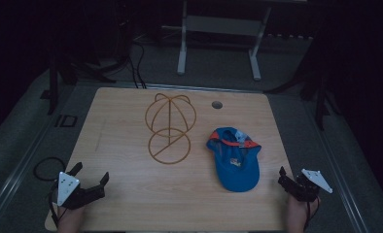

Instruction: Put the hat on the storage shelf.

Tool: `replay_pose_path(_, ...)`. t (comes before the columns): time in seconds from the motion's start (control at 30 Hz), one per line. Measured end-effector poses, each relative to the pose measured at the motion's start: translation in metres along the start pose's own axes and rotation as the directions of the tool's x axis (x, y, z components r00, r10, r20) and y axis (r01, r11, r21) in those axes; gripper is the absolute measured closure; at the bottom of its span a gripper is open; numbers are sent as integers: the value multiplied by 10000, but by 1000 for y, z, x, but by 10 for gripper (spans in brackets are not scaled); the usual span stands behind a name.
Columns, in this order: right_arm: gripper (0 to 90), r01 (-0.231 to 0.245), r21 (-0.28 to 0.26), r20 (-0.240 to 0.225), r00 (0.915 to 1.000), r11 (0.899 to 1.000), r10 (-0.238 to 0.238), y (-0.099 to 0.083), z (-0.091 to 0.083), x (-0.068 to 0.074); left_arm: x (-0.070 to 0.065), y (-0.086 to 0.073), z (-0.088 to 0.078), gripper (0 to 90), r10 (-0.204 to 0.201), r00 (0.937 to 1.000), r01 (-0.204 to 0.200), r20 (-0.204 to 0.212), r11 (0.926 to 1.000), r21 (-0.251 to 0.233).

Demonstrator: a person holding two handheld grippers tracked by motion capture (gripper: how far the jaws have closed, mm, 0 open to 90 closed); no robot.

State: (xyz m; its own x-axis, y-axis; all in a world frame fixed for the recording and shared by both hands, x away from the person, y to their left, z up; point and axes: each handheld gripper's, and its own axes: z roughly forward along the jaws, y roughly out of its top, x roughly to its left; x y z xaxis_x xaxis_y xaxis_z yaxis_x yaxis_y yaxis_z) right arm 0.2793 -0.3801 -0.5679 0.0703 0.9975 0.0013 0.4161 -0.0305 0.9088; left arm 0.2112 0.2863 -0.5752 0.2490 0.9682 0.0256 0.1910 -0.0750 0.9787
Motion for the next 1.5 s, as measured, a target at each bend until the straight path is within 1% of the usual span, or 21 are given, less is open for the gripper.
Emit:
replay_pose_path(0.13,137,54,103,-171,9998,9999,-52,0,1,0,0,0,0,23,-29,10000,29,2,10000,-1)
replay_pose_path(0.27,141,213,278,-621,9979,9994,-196,0,1,1,0,0,1,23,-115,9999,115,9,9999,-18)
replay_pose_path(0.4,141,302,369,-684,9973,9989,-276,1,2,2,0,0,1,23,-117,9999,117,34,9999,1)
replay_pose_path(0.53,141,-51,721,-1260,9919,9974,141,6,2,-1,0,1,1,23,-55,10000,55,34,10000,55)
replay_pose_path(0.6,141,-45,729,-1421,9897,9973,148,8,2,-2,0,1,1,23,-43,10000,42,63,10000,44)
replay_pose_path(0.67,141,136,755,-1603,9871,9971,-13,19,0,-1,-1,1,2,23,-44,9999,43,138,10000,75)
replay_pose_path(0.7,141,136,755,-1603,9871,9971,-13,19,0,-1,-1,1,2,23,-44,9999,43,138,10000,75)
replay_pose_path(0.77,140,77,738,-1903,9817,9972,65,34,-1,1,-2,1,2,23,-49,9998,47,202,10000,66)
replay_pose_path(0.87,140,92,790,-2061,9785,9968,73,45,-1,3,-3,2,3,23,-31,9996,28,295,9999,104)
replay_pose_path(0.93,140,306,647,-2265,9739,9974,-152,63,-1,9,-4,1,4,23,108,9994,-115,341,9997,204)
replay_pose_path(0.97,140,306,647,-2265,9739,9974,-152,63,-1,9,-4,1,4,23,180,9991,-190,389,9995,253)
replay_pose_path(1.0,140,497,628,-2514,9673,9968,-324,75,-1,15,-5,1,4,23,161,9987,-174,493,9995,254)
replay_pose_path(1.03,140,497,628,-2514,9673,9968,-324,75,-1,15,-6,1,5,23,120,9982,-133,593,9997,223)
replay_pose_path(1.07,140,728,562,-2837,9574,9958,-540,87,-1,21,-7,1,5,24,171,9977,-184,659,9996,195)
replay_pose_path(1.1,140,728,562,-2837,9574,9958,-540,87,-1,21,-8,1,6,24,162,9971,-171,743,9998,119)
replay_pose_path(1.17,138,1088,391,-3234,9419,9933,-904,102,2,30,-10,2,6,23,49,9958,-52,912,10000,25)
replay_pose_path(1.2,138,1088,391,-3234,9419,9933,-904,102,2,30,-10,2,6,23,49,9958,-52,912,10000,25)
replay_pose_path(1.3,136,1271,614,-3542,9301,9900,-975,117,12,41,-9,3,6,24,-268,9916,234,1266,9993,285)
replay_pose_path(1.4,132,1459,731,-3635,9251,9866,-1099,122,17,47,-10,3,7,24,-264,9920,225,1237,9992,328)
replay_pose_path(1.47,132,1641,568,-3991,9079,9848,-1283,126,21,53,-10,3,7,24,-224,9917,185,1269,9993,318)
replay_pose_path(1.5,132,1898,665,-4355,8888,9796,-1426,130,25,60,-11,3,7,24,-213,9916,174,1276,9994,315)
